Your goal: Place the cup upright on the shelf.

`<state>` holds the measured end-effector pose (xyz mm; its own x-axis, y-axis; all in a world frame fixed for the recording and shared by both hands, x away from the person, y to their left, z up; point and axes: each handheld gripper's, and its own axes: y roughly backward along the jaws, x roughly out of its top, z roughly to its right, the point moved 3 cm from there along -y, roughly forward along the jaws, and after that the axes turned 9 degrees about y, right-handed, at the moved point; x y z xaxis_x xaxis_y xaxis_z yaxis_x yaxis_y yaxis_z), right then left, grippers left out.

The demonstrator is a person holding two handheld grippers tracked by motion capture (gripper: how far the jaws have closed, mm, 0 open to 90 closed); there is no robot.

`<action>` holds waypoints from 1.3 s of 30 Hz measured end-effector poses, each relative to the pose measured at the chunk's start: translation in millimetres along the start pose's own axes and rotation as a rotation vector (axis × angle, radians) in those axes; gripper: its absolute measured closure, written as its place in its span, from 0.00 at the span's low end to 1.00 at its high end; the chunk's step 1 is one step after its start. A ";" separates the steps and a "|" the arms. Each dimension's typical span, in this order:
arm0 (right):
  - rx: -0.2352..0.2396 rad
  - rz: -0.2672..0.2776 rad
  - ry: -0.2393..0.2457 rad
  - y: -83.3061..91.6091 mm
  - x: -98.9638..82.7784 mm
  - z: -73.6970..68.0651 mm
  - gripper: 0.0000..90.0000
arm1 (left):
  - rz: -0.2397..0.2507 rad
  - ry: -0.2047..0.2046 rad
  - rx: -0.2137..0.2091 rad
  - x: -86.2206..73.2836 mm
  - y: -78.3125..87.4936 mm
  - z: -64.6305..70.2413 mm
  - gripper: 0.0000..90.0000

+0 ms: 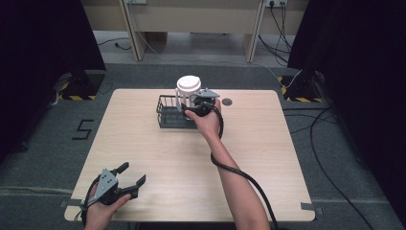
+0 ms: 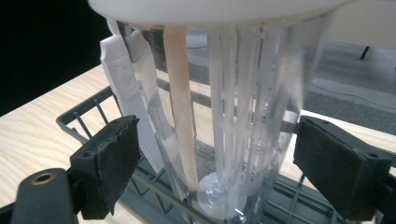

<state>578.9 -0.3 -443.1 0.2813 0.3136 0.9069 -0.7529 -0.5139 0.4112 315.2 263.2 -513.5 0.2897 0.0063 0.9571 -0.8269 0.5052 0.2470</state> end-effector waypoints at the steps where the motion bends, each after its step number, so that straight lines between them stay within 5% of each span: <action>1: 0.004 0.002 -0.003 1.9 -0.1 0.2 0.17 | -0.001 0.000 0.000 0.0 0.1 0.0 0.20; 39: 0.036 -0.008 0.007 75.0 -20.9 2.5 0.18 | -0.007 -0.003 0.007 -0.5 -0.2 0.2 0.20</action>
<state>518.0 -47.5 -431.0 0.2829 0.3233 0.9030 -0.7286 -0.5398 0.4216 315.1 263.0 -513.9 0.2937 0.0000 0.9559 -0.8281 0.4995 0.2545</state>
